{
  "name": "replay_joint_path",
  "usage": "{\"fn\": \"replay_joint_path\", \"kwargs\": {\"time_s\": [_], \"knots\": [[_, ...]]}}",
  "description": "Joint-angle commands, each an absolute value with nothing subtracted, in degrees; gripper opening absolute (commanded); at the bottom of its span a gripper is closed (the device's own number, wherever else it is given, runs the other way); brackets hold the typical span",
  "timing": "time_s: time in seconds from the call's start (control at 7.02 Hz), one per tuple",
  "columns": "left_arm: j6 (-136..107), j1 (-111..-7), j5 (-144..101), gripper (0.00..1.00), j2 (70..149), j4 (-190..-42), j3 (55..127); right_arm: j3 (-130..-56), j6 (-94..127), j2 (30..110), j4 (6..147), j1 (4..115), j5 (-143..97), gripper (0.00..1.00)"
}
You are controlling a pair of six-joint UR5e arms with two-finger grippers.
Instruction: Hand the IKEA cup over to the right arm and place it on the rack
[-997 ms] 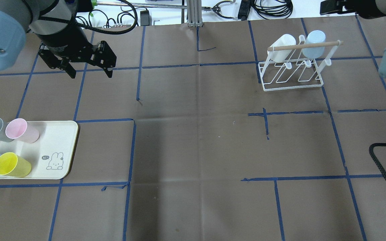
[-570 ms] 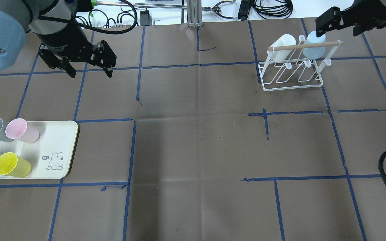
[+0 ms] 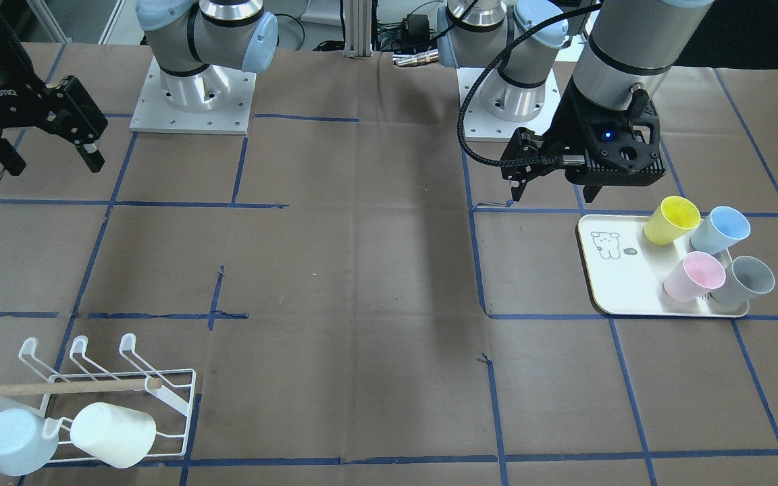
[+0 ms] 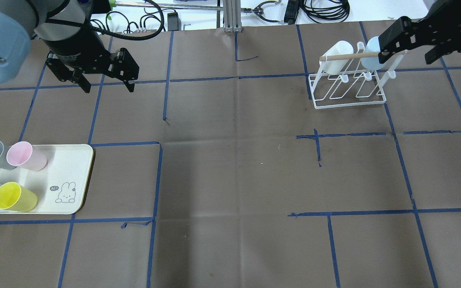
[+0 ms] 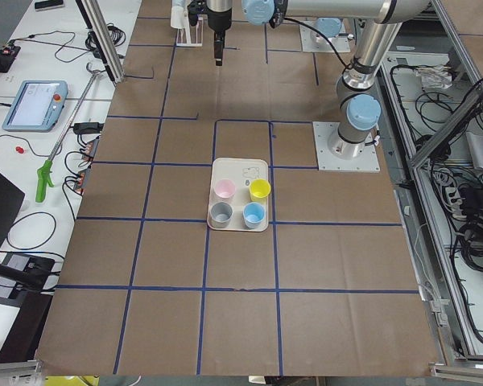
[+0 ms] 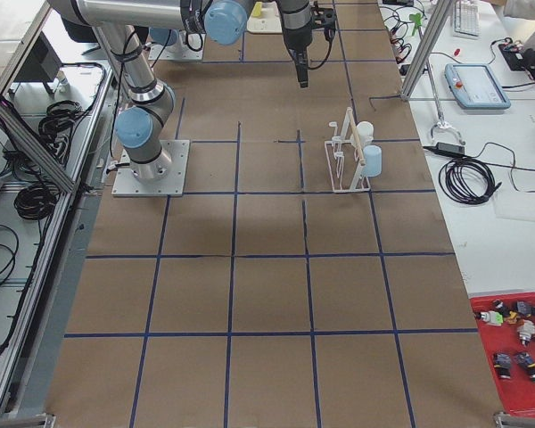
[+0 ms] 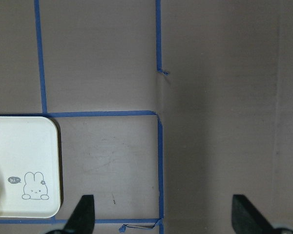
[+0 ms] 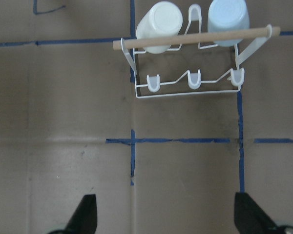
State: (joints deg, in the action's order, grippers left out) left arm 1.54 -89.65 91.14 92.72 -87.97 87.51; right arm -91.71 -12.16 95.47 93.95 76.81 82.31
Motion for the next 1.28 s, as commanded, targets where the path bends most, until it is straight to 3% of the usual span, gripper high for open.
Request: {"fn": "replay_joint_path", "kwargs": {"time_s": [0.0, 0.71, 1.14], "knots": [[1.50, -89.65, 91.14, 1.00, 92.72, -87.89, 87.45, -90.97, -12.91, 95.98, 82.23, 77.86, 82.53, 1.00], [1.49, -89.65, 91.23, 1.00, 92.72, -87.89, 87.45, -94.82, -4.96, 95.62, 83.92, 93.40, 82.79, 1.00], [1.58, -89.65, 91.23, 1.00, 92.64, -87.98, 87.36, -95.89, -2.64, 95.71, 86.22, 95.10, 87.45, 1.00]]}}
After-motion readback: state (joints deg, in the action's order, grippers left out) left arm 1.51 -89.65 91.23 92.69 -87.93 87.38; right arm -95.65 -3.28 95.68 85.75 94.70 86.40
